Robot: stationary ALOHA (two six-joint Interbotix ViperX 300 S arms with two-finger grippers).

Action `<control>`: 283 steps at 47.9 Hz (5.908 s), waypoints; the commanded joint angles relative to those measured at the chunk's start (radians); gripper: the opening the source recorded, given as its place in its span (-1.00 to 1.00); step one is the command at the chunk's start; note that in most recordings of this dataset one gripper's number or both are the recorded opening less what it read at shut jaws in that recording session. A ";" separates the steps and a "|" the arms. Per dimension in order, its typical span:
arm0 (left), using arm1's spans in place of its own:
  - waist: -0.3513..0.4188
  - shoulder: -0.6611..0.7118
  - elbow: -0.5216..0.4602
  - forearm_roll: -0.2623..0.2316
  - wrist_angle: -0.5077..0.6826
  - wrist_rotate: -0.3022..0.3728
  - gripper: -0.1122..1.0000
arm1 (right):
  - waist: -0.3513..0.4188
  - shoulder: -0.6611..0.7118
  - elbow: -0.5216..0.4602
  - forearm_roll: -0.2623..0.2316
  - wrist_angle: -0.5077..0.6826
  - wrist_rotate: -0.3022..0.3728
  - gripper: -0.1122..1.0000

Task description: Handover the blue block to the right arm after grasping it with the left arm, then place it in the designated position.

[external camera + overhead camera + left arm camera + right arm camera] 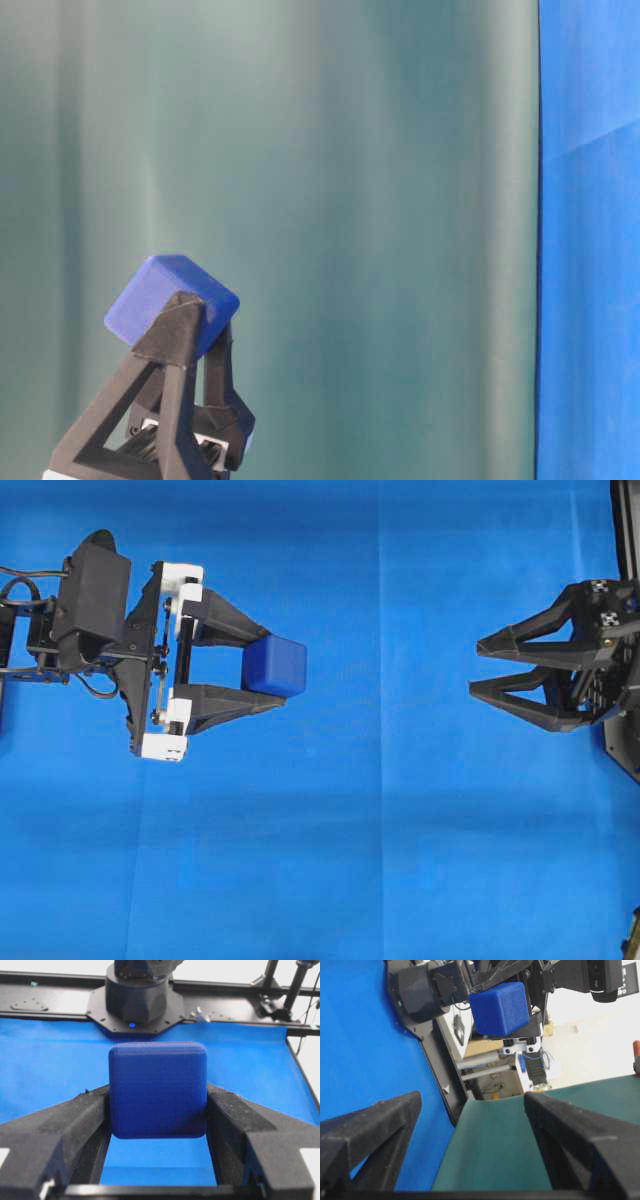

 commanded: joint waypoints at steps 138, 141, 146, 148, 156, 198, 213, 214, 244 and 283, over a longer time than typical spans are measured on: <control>-0.043 -0.043 0.009 -0.003 0.003 -0.002 0.69 | 0.008 0.640 -0.598 -0.021 0.028 0.061 0.09; -0.043 -0.051 0.014 -0.003 0.003 -0.002 0.85 | 0.008 0.623 -0.584 -0.021 0.035 0.063 0.09; -0.043 -0.074 0.029 -0.003 0.008 -0.002 0.87 | 0.011 0.584 -0.552 -0.021 0.060 0.063 0.09; -0.044 -0.089 0.041 -0.003 0.008 -0.003 0.87 | 0.012 0.565 -0.534 -0.021 0.071 0.063 0.09; -0.043 -0.135 0.074 -0.005 0.008 -0.005 0.87 | 0.029 0.459 -0.448 -0.021 0.098 0.063 0.05; -0.054 -0.241 0.147 -0.005 0.054 -0.014 0.86 | 0.143 0.164 -0.304 -0.011 0.321 0.064 0.00; -0.054 -0.241 0.146 -0.005 0.051 -0.014 0.86 | 0.141 0.164 -0.304 -0.009 0.319 0.064 -0.03; -0.054 -0.241 0.146 -0.005 0.051 -0.014 0.86 | 0.143 0.164 -0.304 -0.009 0.319 0.064 -0.03; -0.054 -0.241 0.146 -0.005 0.054 -0.012 0.86 | 0.143 0.164 -0.304 0.149 0.313 0.318 -0.03; -0.054 -0.241 0.144 -0.003 0.054 -0.008 0.86 | 0.143 0.161 -0.316 0.224 0.356 0.805 -0.08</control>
